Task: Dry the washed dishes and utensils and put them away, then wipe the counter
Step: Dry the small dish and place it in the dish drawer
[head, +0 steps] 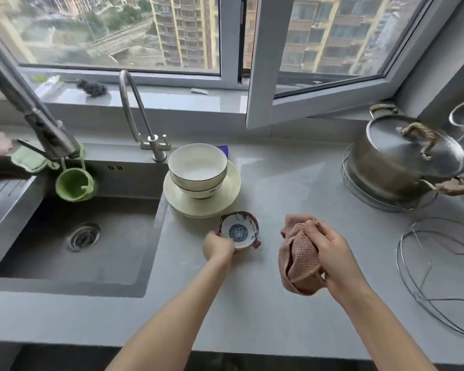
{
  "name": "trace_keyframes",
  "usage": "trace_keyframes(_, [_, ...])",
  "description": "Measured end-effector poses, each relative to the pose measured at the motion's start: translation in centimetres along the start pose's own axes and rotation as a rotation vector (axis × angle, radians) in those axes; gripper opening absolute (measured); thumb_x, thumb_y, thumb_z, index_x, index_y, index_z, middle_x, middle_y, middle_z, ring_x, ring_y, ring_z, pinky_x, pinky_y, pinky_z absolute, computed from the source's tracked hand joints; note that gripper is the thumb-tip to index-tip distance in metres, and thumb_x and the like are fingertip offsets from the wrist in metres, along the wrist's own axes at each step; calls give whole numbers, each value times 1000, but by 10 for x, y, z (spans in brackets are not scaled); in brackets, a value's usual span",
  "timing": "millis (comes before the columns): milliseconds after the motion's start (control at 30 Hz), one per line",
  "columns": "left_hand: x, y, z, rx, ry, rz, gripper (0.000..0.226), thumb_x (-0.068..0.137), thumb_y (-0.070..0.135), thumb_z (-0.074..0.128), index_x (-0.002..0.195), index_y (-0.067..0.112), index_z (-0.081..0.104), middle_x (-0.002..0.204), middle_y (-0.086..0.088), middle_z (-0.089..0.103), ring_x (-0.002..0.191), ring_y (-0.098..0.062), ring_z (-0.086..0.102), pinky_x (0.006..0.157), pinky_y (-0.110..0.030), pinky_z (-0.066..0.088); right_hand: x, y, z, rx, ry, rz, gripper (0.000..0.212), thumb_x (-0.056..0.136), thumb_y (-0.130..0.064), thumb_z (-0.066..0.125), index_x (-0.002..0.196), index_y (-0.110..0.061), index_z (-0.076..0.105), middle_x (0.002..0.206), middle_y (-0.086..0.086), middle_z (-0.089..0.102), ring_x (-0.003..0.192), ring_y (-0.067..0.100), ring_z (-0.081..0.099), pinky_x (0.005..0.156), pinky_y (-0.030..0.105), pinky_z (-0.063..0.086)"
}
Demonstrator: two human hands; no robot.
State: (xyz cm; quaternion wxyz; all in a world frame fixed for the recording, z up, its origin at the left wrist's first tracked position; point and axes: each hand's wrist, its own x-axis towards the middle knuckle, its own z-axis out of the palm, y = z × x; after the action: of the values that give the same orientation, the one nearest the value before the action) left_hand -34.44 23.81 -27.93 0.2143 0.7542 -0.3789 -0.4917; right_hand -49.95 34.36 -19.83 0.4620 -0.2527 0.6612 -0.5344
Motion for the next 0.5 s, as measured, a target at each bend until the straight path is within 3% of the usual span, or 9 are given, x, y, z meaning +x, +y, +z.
trace_keyframes(100, [5,-1,-8,-26,-31,-18,13,79,-2,53,75,11,55,80,-6,59,76,-26,54,64,-24,43,12,-4,5,1,-19,15,23,96,-26,52,111,-15,67,107,11,71,106,28,65,96,45,49])
trace_keyframes(200, [9,-7,-37,-165,-122,-76,21,77,-11,51,69,7,57,80,-13,62,71,-28,62,61,-37,59,22,-10,15,-17,-41,15,24,96,-26,53,113,-15,66,108,11,71,107,27,65,96,47,49])
trace_keyframes(300, [15,-10,-87,-318,-214,-174,18,79,-17,47,71,-2,54,77,-15,59,59,-28,62,40,-27,54,28,-21,34,-40,-100,6,24,97,-26,51,113,-16,66,105,10,72,104,25,66,94,45,49])
trace_keyframes(433, [37,-14,-164,-439,-185,-353,10,84,-13,47,81,-8,54,70,-17,60,38,-23,63,48,-25,55,31,-33,68,-77,-161,-31,23,97,-21,52,114,-15,66,104,8,73,98,21,68,86,37,52])
trace_keyframes(500, [52,-16,-199,-559,-196,-457,13,88,-10,46,76,-7,51,61,-16,58,32,-18,58,37,-22,51,31,-39,88,-93,-190,-42,20,97,-18,51,105,-17,69,99,7,74,90,18,69,77,29,54])
